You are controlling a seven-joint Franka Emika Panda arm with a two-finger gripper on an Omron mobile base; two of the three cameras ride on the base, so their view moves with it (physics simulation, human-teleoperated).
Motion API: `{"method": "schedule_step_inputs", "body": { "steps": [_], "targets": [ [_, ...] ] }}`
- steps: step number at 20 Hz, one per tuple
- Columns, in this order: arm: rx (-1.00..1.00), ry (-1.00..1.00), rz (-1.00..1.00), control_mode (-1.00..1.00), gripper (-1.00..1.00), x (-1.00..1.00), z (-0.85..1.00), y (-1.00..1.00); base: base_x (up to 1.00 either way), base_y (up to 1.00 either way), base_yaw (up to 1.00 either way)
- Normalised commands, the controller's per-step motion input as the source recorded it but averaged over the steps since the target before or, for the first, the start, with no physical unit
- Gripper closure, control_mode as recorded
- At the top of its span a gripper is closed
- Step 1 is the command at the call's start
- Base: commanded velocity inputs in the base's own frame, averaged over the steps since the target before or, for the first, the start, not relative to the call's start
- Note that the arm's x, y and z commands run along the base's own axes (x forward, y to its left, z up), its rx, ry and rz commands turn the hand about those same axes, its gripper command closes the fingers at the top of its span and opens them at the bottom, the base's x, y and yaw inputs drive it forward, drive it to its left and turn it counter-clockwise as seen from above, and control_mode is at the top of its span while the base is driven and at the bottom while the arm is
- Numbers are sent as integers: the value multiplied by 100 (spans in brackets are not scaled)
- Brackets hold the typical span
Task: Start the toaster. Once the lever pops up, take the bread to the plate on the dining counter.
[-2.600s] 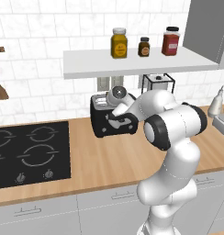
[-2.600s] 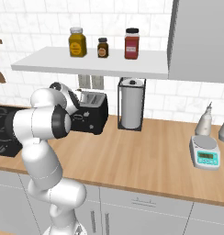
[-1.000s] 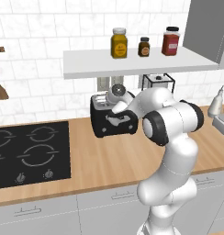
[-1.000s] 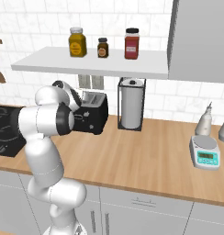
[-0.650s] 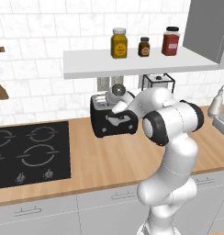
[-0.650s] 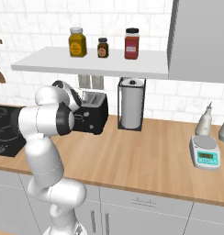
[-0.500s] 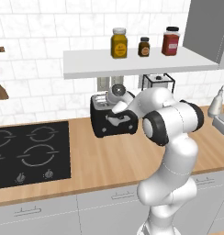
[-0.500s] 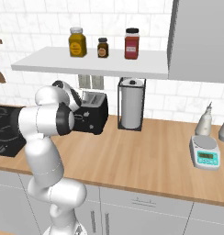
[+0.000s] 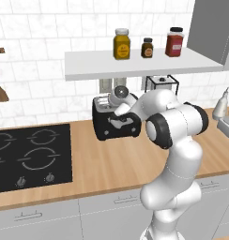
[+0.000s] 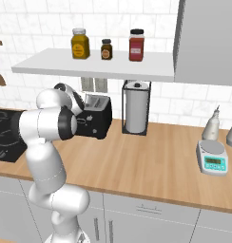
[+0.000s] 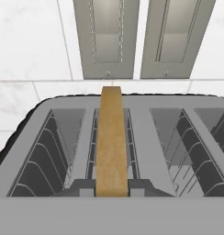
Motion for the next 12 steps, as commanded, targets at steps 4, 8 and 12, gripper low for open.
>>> {"method": "schedule_step_inputs", "body": {
  "steps": [4,8,12],
  "targets": [
    [0,-10,0,-100,100,-12,0,0,0,0,0],
    [0,-16,0,-100,100,-17,13,0,0,0,0],
    [0,-21,0,-100,100,-34,13,0,0,0,0]
  ]
}}
